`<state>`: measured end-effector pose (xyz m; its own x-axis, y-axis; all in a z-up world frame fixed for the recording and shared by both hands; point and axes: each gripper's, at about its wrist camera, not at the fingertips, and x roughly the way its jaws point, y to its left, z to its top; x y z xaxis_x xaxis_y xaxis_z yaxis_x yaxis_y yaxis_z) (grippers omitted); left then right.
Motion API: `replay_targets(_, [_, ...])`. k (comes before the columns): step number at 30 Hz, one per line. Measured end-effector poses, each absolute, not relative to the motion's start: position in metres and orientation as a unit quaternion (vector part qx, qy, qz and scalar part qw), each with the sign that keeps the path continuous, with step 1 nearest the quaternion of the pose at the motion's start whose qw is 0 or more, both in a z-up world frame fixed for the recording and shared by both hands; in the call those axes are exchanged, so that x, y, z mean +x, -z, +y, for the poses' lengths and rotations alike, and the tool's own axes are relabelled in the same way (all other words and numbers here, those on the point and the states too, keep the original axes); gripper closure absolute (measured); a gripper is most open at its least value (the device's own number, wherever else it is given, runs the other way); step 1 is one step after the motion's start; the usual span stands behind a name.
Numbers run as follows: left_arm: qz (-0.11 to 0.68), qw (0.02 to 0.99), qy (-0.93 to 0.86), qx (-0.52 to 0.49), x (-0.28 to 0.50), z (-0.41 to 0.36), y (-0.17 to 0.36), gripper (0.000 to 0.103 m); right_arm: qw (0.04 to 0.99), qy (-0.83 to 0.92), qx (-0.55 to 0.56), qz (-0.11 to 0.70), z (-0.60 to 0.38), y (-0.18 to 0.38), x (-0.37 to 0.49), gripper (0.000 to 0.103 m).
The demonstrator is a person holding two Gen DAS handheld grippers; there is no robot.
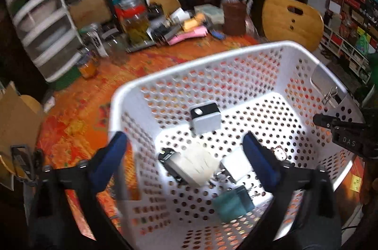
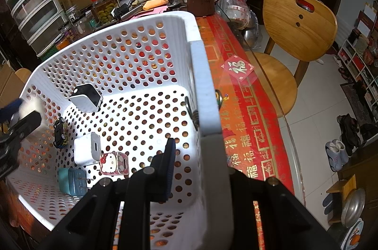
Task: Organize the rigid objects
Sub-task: 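Carry the white plug charger into the basket and open the left tool, then grasp the silver key on the table with the left tool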
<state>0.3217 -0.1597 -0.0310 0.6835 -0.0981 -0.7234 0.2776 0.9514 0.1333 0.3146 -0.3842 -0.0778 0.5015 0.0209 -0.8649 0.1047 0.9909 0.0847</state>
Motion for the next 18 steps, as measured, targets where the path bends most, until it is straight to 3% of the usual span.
replay_targets(8, [0.378, 0.922, 0.056, 0.058, 0.281, -0.040, 0.011, 0.001, 0.864, 0.024, 0.063, 0.499, -0.384, 0.079, 0.314, 0.081])
replay_targets(12, [0.428, 0.903, 0.019, 0.011, 0.291, 0.030, 0.050, 0.001, 0.864, 0.025, 0.061, 0.499, -0.385, 0.079, 0.314, 0.081])
replay_targets(16, [0.480, 0.877, 0.024, -0.013, 0.312, 0.050, 0.099, 0.002, 0.863, 0.028, 0.060, 0.500, -0.385, 0.079, 0.314, 0.081])
replay_targets(18, [0.497, 0.867, 0.028, -0.022, 0.320, 0.048, 0.118, 0.011, 0.862, 0.030, 0.058, 0.502, -0.385, 0.079, 0.313, 0.081])
